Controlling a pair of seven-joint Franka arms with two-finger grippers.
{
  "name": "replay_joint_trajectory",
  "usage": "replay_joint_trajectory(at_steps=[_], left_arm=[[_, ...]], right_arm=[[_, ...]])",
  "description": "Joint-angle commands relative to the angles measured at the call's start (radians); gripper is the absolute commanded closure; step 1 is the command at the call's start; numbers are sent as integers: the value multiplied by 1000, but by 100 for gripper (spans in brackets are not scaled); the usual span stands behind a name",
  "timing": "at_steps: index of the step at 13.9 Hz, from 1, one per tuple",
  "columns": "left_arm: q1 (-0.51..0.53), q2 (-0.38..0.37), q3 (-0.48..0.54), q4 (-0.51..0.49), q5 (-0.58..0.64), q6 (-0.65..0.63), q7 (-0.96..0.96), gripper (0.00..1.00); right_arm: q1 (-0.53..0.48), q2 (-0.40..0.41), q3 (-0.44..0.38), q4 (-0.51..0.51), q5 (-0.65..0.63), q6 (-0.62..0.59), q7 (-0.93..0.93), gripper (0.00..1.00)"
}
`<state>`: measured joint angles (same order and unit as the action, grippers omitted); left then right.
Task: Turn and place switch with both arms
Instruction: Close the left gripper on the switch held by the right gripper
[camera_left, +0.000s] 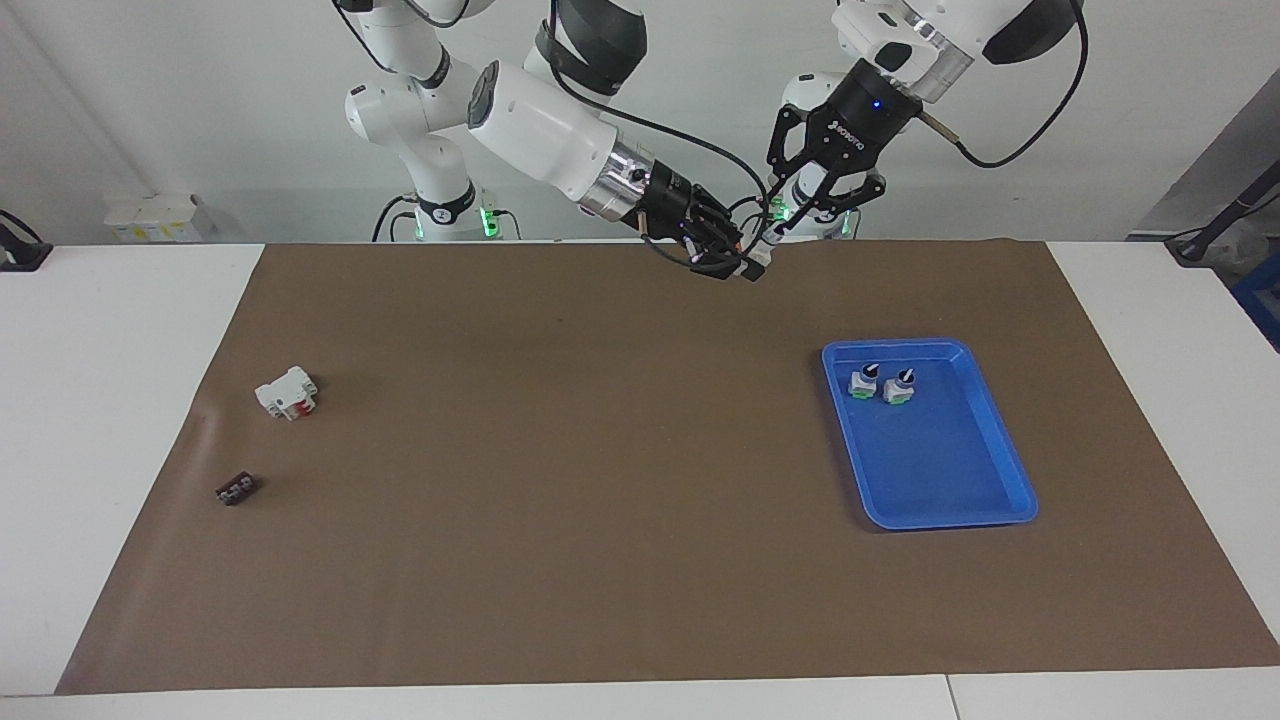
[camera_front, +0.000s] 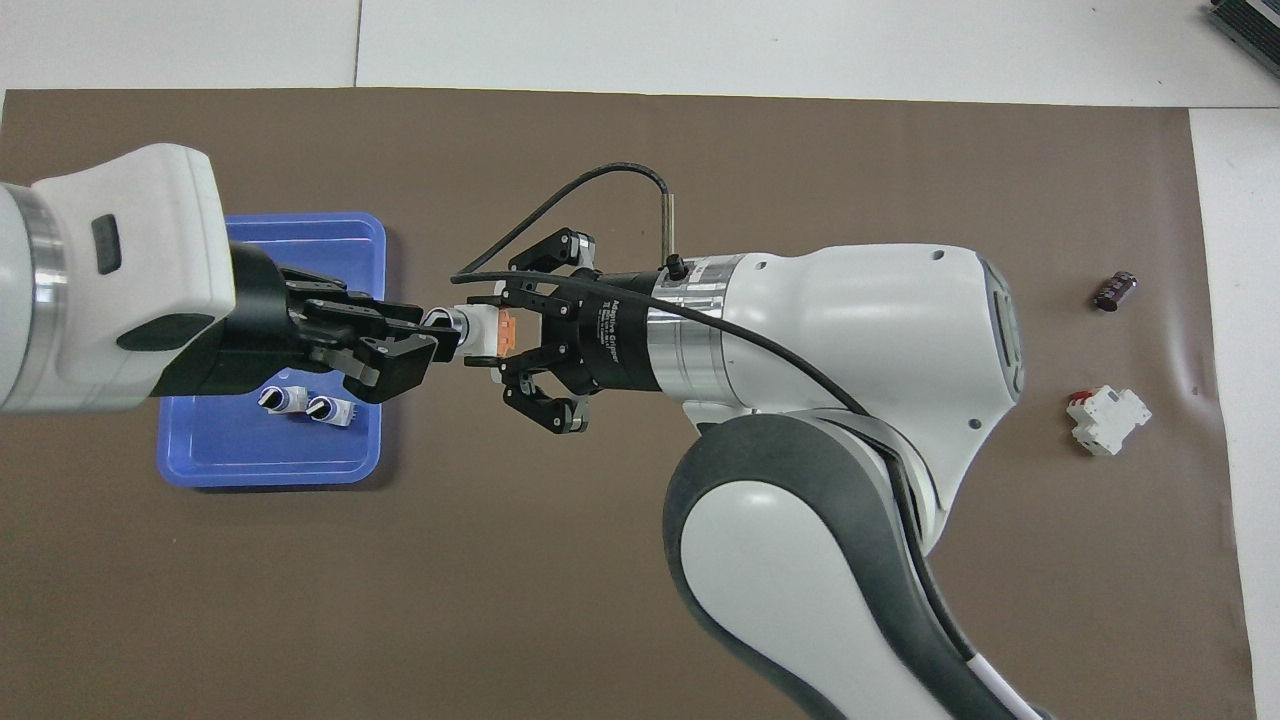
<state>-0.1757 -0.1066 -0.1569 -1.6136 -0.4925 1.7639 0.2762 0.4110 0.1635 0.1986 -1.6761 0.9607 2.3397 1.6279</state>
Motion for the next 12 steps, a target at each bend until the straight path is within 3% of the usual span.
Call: replay_joint_trajectory(at_steps=[1, 10, 12], left_arm=[[2, -16, 2, -43, -17, 32, 38, 64], [8, -15, 7, -52, -8, 57, 64, 68], [8, -13, 7, -48, -8, 45, 64, 76]], right_arm=[[9, 5, 4, 16, 3, 18, 23, 100], [11, 5, 2, 16, 3, 20, 23, 100], [11, 5, 2, 16, 1, 18, 23, 100]])
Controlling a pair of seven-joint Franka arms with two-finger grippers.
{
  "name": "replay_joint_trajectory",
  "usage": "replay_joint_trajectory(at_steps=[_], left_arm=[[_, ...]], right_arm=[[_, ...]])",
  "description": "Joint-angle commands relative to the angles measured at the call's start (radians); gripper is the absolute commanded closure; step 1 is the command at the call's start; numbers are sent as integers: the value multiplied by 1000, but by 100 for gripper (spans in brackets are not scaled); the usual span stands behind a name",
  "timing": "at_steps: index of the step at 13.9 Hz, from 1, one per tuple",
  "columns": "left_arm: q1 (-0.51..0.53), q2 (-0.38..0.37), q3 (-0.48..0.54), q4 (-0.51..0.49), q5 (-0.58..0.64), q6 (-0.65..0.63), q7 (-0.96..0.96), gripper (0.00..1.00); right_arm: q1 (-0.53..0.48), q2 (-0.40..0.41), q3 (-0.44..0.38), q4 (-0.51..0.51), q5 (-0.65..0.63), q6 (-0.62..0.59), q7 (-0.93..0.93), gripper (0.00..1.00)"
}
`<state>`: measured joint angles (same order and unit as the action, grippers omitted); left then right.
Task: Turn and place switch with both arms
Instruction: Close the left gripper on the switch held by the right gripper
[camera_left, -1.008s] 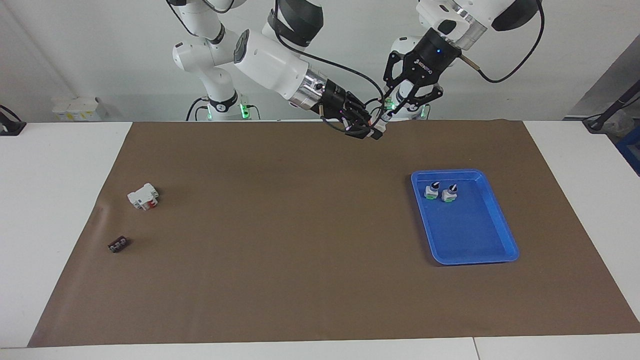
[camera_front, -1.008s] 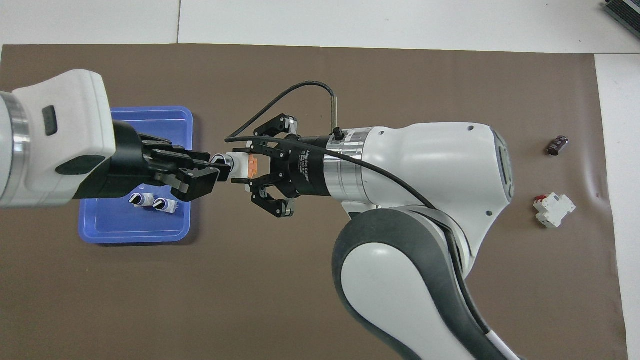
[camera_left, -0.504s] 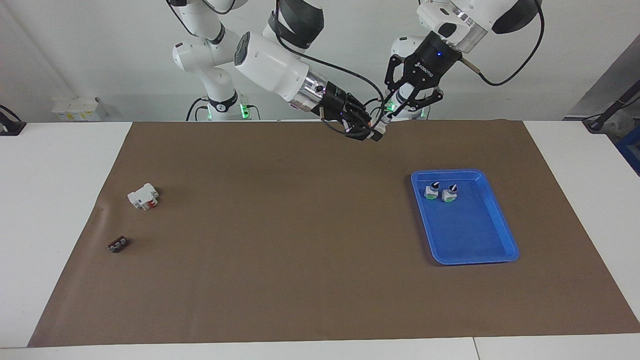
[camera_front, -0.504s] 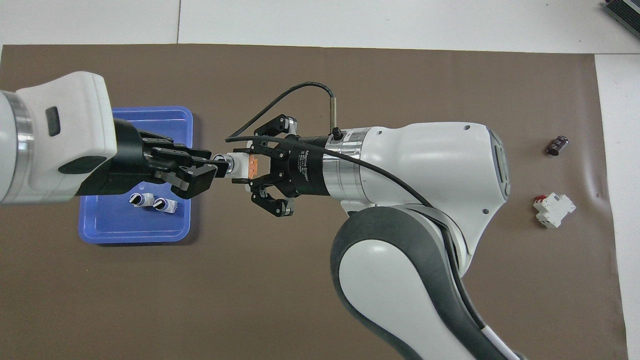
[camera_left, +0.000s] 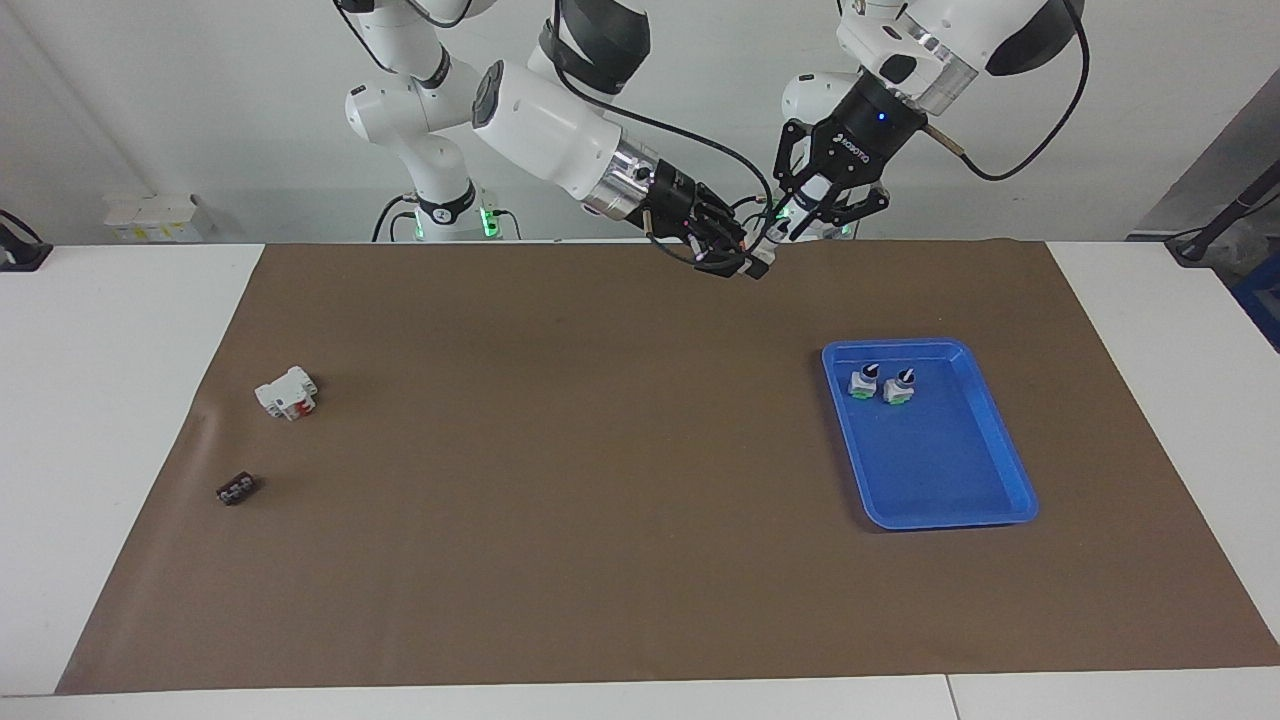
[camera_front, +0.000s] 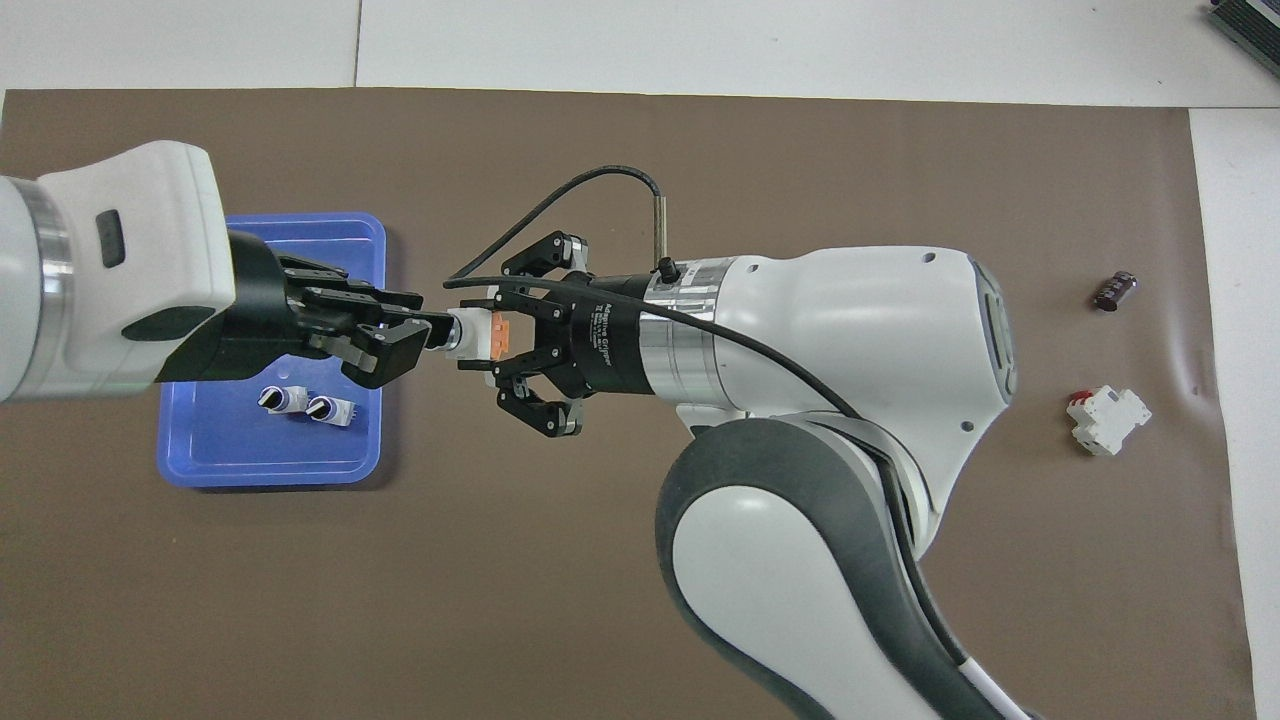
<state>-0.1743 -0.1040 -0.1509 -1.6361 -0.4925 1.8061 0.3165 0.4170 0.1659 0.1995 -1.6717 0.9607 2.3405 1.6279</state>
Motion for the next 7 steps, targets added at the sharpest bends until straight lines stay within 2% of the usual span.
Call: replay_joint_trajectory(at_steps=[1, 2, 5, 7], left_arm=[[7, -16, 1, -24, -8, 1, 24, 86], [7, -17, 1, -24, -8, -1, 23, 99], [7, -17, 1, -22, -12, -4, 6, 100], [7, -19, 1, -21, -12, -8, -86, 100]], right_arm=[[5, 3, 1, 12, 1, 19, 23, 100], [5, 3, 1, 12, 1, 17, 23, 100], [5, 3, 1, 12, 1, 17, 23, 100], [5, 3, 1, 10, 1, 17, 23, 100]])
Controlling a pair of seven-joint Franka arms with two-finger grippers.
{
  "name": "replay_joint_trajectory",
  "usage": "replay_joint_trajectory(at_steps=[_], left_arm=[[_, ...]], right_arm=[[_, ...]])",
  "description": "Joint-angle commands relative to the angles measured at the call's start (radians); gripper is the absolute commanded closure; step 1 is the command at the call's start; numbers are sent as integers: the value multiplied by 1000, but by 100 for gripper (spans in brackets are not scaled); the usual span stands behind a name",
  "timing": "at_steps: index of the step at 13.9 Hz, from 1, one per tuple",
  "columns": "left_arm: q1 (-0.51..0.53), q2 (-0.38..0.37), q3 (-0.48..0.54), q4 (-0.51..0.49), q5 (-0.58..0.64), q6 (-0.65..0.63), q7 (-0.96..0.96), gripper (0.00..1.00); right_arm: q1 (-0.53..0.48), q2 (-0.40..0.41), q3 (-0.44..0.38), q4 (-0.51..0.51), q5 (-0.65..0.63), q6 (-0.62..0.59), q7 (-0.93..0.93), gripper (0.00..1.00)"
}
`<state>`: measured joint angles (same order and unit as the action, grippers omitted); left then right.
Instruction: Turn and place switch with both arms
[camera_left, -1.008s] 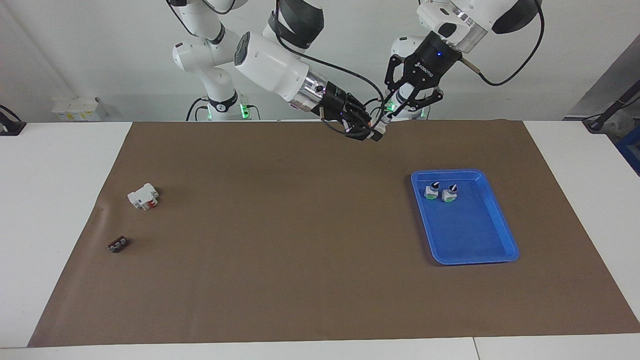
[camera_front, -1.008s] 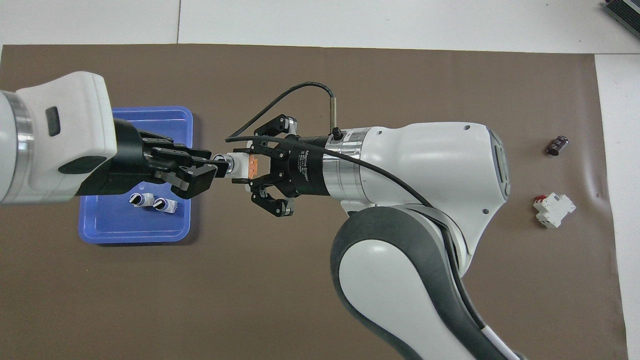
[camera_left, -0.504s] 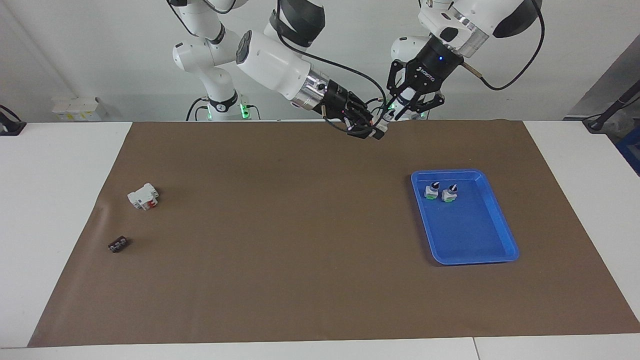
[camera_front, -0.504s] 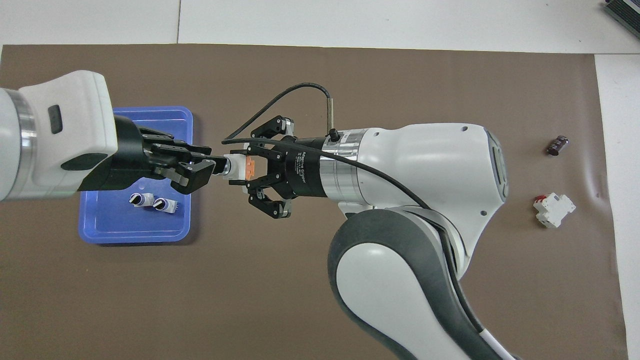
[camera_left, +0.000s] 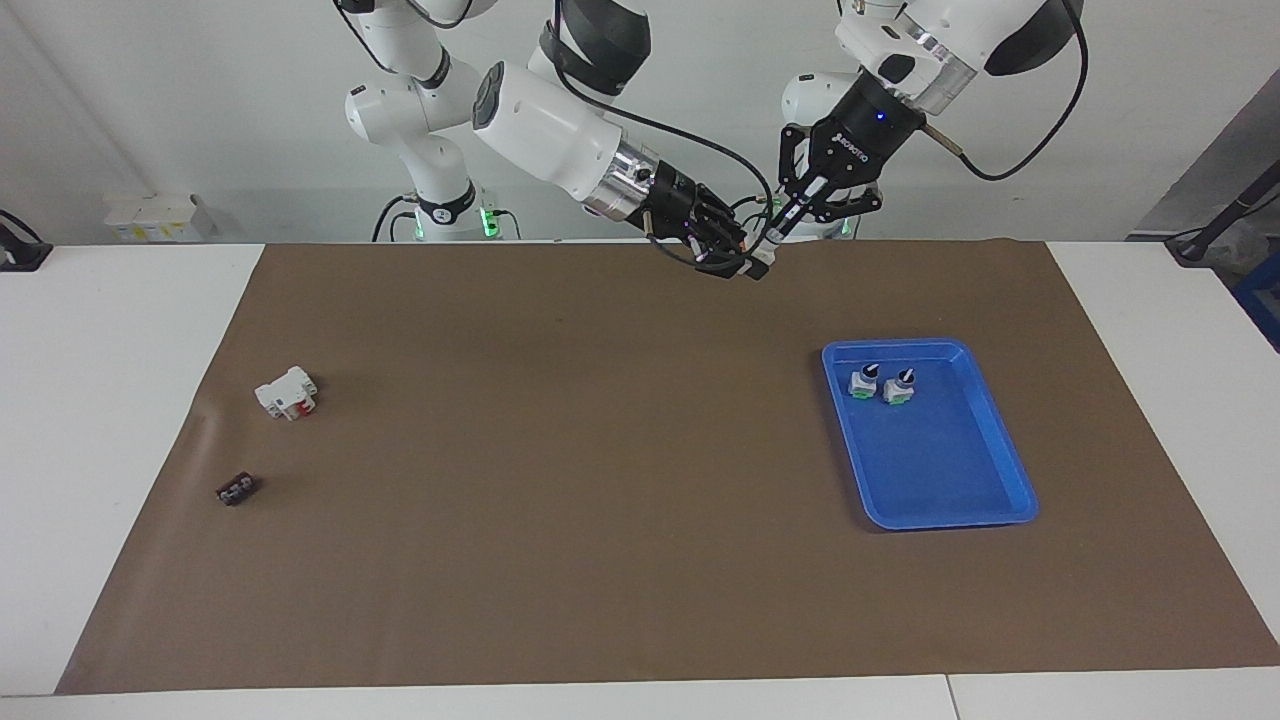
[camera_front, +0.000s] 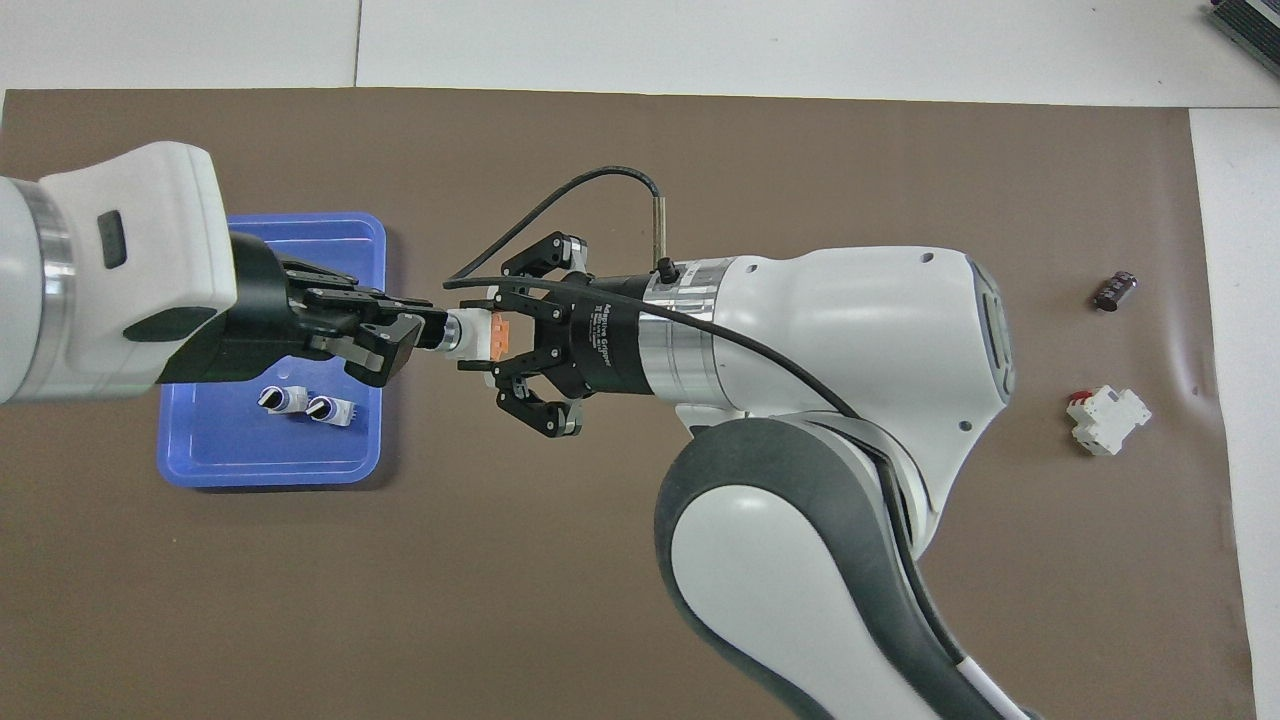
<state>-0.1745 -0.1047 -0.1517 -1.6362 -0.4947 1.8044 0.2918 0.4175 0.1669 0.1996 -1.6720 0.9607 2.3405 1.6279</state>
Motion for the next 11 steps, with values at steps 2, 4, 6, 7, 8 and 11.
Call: replay_joint_trajectory(at_steps=[2, 4, 6, 7, 8, 11], left_arm=[[6, -18, 1, -21, -16, -7, -161, 100], [-3, -21, 0, -22, -16, -11, -284, 100], [-7, -27, -8, -30, -16, -32, -460, 100], [-7, -27, -9, -28, -18, -49, -538, 100], [-8, -29, -11, -28, -19, -63, -606, 100], [-26, -29, -11, -28, -22, -69, -867, 100]], right_arm=[[4, 2, 1, 11, 1, 17, 23, 100], [4, 2, 1, 11, 1, 17, 23, 100], [4, 2, 3, 11, 1, 17, 23, 100], [4, 2, 3, 11, 1, 17, 23, 100], [4, 2, 1, 11, 1, 17, 21, 100], [4, 2, 1, 11, 0, 17, 21, 100]])
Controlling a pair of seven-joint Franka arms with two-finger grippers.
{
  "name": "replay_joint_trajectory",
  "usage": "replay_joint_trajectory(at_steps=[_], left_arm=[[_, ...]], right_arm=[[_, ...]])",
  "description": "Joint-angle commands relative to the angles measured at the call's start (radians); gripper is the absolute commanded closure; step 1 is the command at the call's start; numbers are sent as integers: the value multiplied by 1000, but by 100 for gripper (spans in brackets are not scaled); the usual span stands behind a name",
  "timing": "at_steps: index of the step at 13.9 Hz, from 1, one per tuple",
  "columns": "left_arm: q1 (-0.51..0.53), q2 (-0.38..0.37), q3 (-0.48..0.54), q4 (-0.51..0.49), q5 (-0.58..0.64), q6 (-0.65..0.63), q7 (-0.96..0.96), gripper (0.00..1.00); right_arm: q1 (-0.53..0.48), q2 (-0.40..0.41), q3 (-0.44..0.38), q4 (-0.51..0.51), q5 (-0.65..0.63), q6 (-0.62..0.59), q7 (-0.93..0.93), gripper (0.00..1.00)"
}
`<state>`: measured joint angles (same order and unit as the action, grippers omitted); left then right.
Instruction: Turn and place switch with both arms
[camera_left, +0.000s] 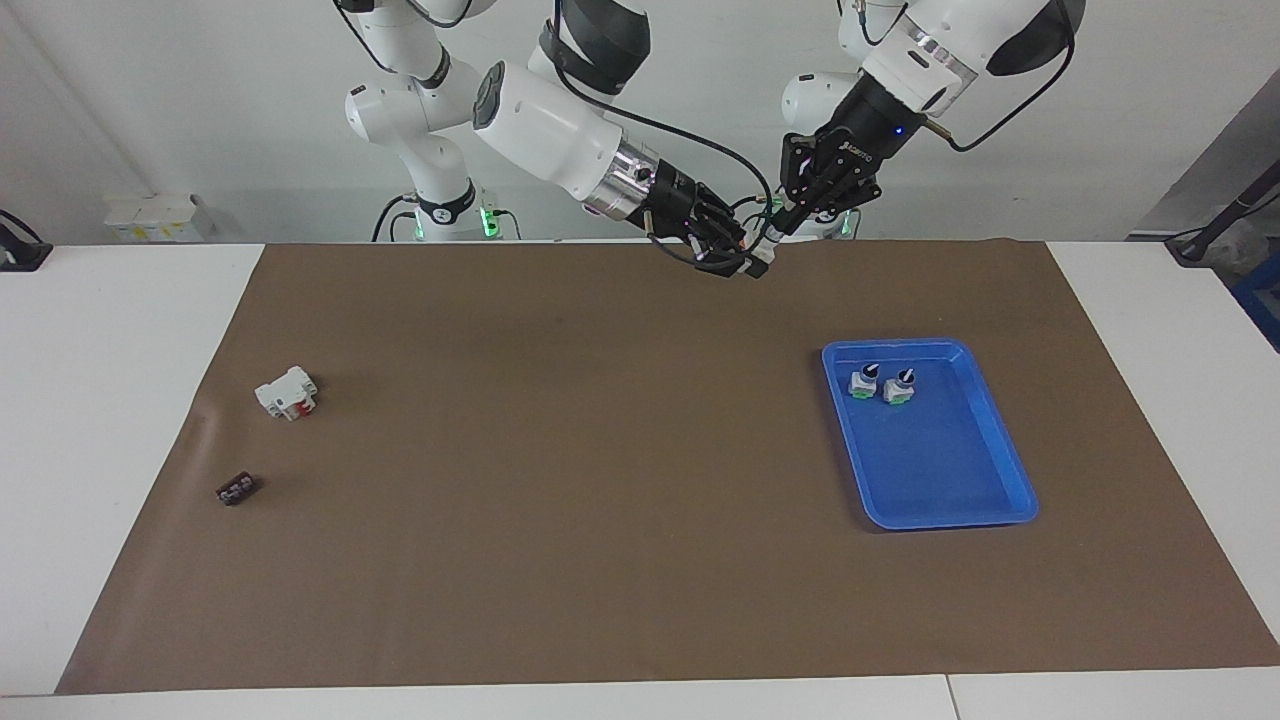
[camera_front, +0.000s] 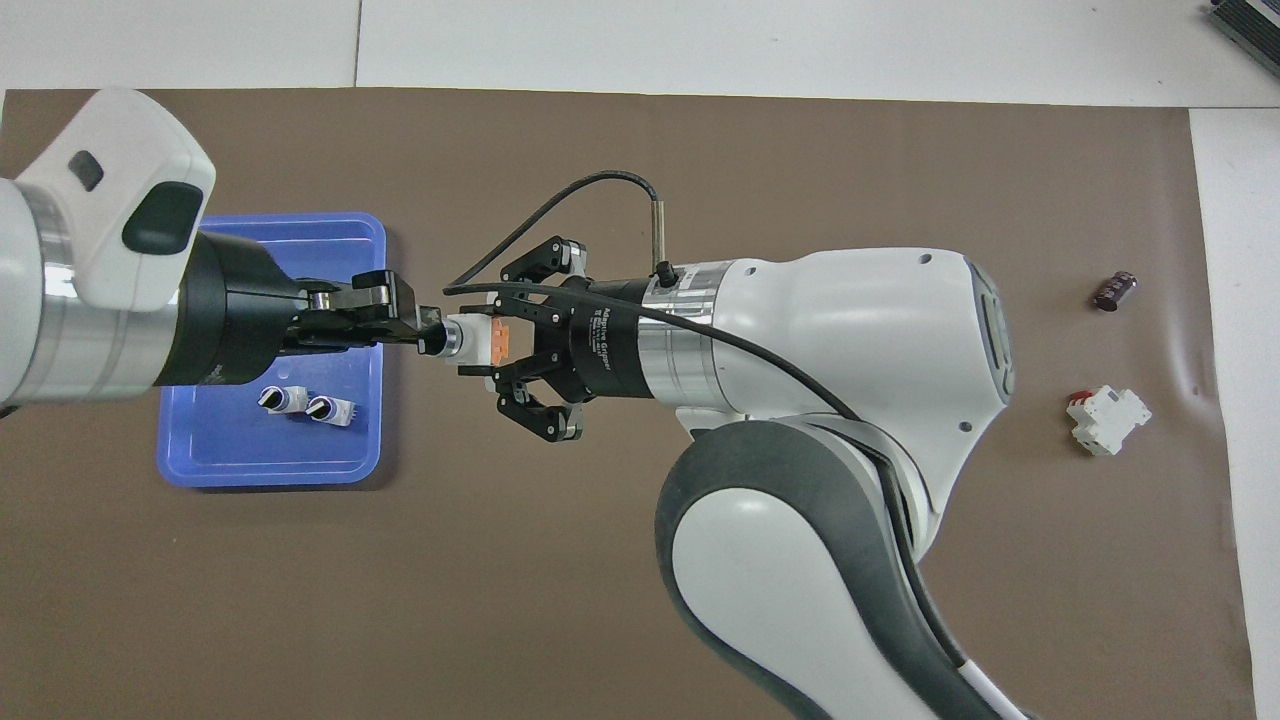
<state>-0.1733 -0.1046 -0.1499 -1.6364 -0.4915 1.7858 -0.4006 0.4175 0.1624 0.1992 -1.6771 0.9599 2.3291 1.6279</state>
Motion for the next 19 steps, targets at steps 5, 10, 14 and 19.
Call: replay_joint_trajectory(at_steps=[5, 10, 14, 19], left_arm=[[-40, -33, -13, -29, -86, -79, -568, 100], [-35, -30, -11, -25, -156, -69, -910, 100], [-38, -32, -10, -26, -154, -62, -1166, 100], [-26, -29, -10, -29, -153, -2, -1425, 100]], right_arm=[[4, 6, 3, 16, 0, 29, 21, 100], [4, 6, 3, 16, 0, 29, 21, 100], [4, 6, 2, 16, 0, 29, 21, 100], [4, 6, 2, 14, 0, 29, 21, 100]])
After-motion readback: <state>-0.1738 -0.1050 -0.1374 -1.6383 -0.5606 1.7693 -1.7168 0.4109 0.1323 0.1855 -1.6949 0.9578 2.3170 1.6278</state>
